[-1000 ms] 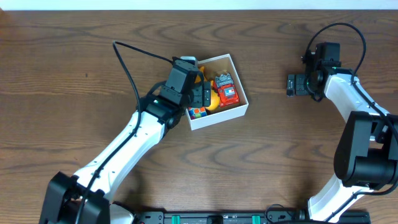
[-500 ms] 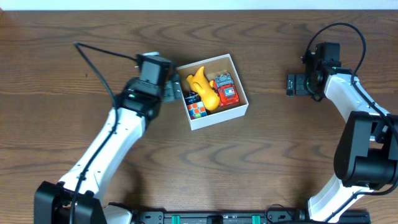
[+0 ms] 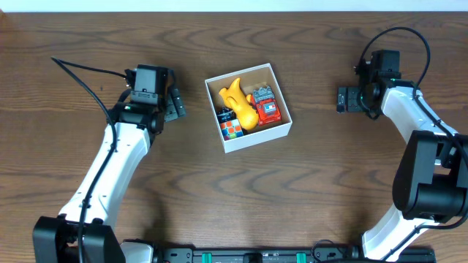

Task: Pack container
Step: 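Withdraw the left gripper from the box to the left, then grasp the red lettered ball and lift it with the right gripper, then carry the red ball over the box and lower it inside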

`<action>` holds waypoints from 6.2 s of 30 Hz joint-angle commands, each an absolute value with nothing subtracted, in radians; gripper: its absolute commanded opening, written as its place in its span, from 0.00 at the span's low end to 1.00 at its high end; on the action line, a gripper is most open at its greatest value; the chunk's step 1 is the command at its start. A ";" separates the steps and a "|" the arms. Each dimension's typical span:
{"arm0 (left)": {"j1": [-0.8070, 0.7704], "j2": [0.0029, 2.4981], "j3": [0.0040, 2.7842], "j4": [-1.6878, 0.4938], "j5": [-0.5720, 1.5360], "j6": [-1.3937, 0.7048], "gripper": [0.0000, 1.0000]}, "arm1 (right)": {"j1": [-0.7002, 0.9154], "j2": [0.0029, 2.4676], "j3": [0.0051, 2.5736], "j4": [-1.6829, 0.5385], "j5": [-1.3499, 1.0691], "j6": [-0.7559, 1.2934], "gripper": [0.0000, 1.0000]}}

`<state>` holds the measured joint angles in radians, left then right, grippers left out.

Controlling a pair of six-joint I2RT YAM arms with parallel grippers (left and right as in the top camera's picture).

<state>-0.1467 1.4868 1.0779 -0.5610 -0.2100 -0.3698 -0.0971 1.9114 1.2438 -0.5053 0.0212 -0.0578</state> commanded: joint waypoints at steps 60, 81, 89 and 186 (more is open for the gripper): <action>-0.107 1.497 1.083 -0.605 -0.223 -0.352 0.98 | 0.533 1.763 1.410 -0.361 0.001 -0.096 0.01; -0.107 1.497 1.083 -0.614 -0.222 -0.352 0.98 | 0.498 1.770 1.410 -0.304 0.116 -0.067 0.91; -0.107 1.497 1.083 -0.616 -0.222 -0.353 0.98 | 0.496 1.766 1.410 -0.313 -0.098 -0.068 0.79; -0.107 1.497 1.083 -0.625 -0.222 -0.352 0.98 | 0.641 1.986 1.410 -0.172 -0.049 0.019 0.01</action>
